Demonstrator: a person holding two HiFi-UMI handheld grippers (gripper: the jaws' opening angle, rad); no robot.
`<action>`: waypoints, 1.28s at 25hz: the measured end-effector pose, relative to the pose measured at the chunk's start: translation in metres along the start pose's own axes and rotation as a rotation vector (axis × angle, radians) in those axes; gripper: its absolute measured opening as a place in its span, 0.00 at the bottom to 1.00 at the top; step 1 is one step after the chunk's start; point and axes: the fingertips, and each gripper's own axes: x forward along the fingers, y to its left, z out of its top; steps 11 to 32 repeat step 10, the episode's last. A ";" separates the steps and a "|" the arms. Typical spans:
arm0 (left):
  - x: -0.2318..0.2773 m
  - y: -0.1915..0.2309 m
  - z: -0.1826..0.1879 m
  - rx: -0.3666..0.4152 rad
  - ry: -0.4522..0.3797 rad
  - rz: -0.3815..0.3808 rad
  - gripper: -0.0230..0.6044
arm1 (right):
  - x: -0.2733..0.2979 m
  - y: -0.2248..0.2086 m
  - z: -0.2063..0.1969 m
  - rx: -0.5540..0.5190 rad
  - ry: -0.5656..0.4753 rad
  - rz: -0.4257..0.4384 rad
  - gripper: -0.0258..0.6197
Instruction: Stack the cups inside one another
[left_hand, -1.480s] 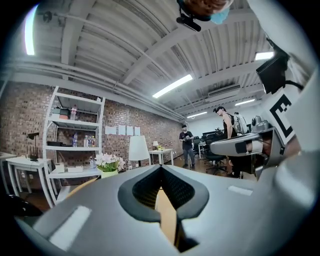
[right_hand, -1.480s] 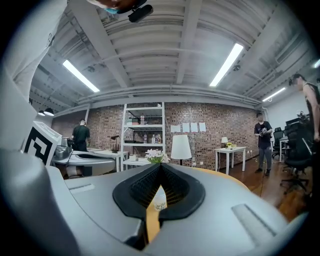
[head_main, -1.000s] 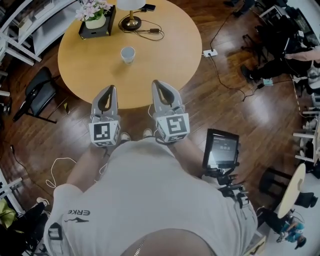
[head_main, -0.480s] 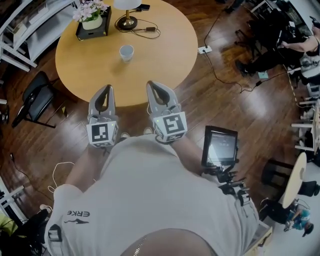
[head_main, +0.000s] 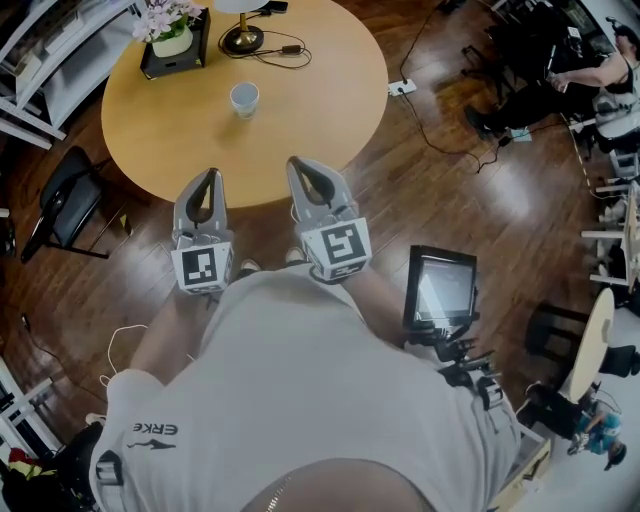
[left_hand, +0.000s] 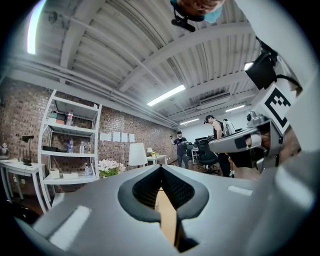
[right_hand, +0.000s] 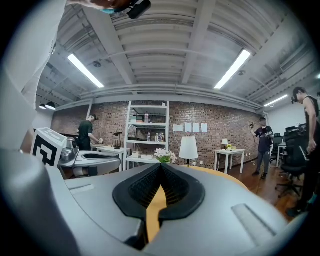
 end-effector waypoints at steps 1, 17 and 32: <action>-0.001 -0.001 0.000 0.010 0.000 -0.005 0.04 | 0.000 0.001 0.000 -0.002 0.000 0.000 0.06; -0.001 -0.007 -0.003 0.024 0.030 -0.001 0.04 | 0.002 0.002 0.007 -0.008 -0.012 0.018 0.06; -0.001 -0.007 -0.003 0.024 0.030 -0.001 0.04 | 0.002 0.002 0.007 -0.008 -0.012 0.018 0.06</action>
